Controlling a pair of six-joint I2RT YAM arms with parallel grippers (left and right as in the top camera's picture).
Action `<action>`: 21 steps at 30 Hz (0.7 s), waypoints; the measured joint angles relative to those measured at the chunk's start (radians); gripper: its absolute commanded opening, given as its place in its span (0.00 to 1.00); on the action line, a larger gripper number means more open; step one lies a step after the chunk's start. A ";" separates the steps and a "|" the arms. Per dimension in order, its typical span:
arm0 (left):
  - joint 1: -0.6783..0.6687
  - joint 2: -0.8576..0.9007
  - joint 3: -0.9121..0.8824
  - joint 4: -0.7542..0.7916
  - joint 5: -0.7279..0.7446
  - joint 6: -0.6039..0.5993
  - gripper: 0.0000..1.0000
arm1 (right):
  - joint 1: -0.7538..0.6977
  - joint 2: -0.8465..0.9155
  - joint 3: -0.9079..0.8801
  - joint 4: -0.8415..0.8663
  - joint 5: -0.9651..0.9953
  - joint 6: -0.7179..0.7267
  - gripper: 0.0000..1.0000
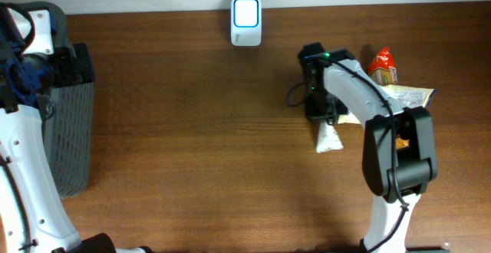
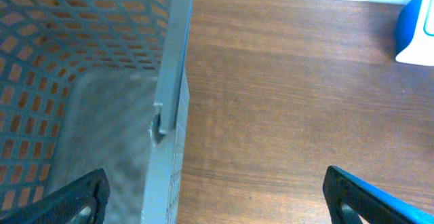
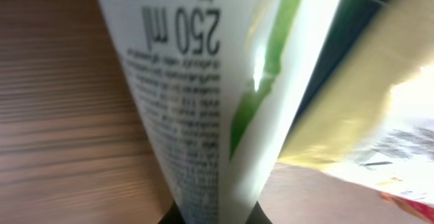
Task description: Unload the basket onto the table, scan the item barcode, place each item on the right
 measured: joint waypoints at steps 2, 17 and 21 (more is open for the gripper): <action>0.000 0.000 0.000 0.000 0.000 0.000 0.99 | -0.076 0.000 -0.008 0.010 0.046 -0.002 0.59; 0.000 0.000 0.000 0.000 0.000 0.000 0.99 | -0.037 -0.692 0.593 -0.409 -0.150 -0.074 0.99; 0.000 0.000 0.000 0.000 0.000 0.000 0.99 | -0.037 -0.688 0.592 -0.448 -0.150 -0.074 0.99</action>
